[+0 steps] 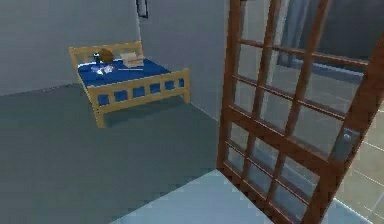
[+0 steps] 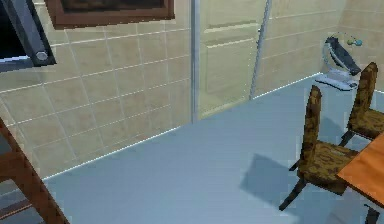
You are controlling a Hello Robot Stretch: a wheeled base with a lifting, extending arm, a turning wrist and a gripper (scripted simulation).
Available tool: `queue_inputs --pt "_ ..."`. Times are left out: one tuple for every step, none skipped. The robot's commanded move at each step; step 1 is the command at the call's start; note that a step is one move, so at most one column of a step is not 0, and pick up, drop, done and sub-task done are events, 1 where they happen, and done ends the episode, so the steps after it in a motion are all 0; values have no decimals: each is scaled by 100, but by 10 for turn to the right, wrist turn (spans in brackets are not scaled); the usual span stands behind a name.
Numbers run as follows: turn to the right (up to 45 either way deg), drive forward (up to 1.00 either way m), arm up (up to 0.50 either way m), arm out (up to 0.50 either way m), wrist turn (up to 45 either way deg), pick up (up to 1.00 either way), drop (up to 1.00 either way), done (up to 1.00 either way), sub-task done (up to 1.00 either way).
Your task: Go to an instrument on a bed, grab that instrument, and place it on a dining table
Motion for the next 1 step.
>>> queue_inputs --pt "0 10 0 0 0 0 0 0 0"
